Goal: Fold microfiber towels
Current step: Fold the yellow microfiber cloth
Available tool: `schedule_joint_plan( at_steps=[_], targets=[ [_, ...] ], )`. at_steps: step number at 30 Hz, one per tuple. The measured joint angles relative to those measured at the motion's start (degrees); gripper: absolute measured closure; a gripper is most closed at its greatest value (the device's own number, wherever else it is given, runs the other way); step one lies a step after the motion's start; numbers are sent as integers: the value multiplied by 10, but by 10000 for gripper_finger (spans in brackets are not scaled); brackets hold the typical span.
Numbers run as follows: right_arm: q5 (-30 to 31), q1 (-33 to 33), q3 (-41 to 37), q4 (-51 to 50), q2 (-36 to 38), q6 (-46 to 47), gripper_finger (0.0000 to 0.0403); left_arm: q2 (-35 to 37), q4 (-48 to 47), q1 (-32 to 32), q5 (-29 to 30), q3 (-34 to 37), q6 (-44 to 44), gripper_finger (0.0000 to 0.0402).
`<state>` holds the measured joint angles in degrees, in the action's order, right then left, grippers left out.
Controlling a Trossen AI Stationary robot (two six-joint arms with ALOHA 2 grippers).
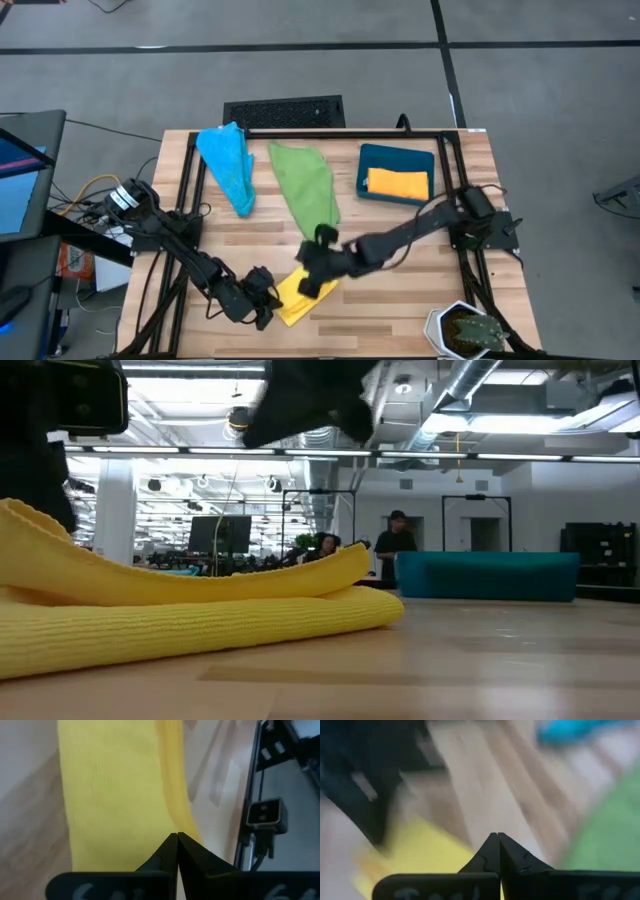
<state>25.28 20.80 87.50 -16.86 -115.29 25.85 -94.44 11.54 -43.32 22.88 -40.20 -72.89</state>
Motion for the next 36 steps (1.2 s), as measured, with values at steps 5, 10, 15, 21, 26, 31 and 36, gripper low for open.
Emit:
schedule_joint_plan(
  at_steps=[5,10,15,21,26,31,36],
  targets=[
    [2,25,-14,20,-44,44,392,-9,-2,-5,-33,-15,-18,400],
    [-14,53,-15,60,-74,57,389,-10,-7,-4,-17,-36,-19,400],
    [-31,71,-19,48,-113,96,392,-13,-8,-4,-36,-55,-12,400],
    [-27,108,-18,37,-117,136,388,3,-51,-7,-26,-73,-13,400],
    [-8,132,-17,46,-110,146,389,10,-91,-11,-26,-78,-10,400],
    [37,143,-16,176,-99,109,388,37,-141,-22,-30,-77,-13,400],
    [46,117,-15,291,-108,72,391,93,-232,-47,7,-78,-39,400]
  ],
)
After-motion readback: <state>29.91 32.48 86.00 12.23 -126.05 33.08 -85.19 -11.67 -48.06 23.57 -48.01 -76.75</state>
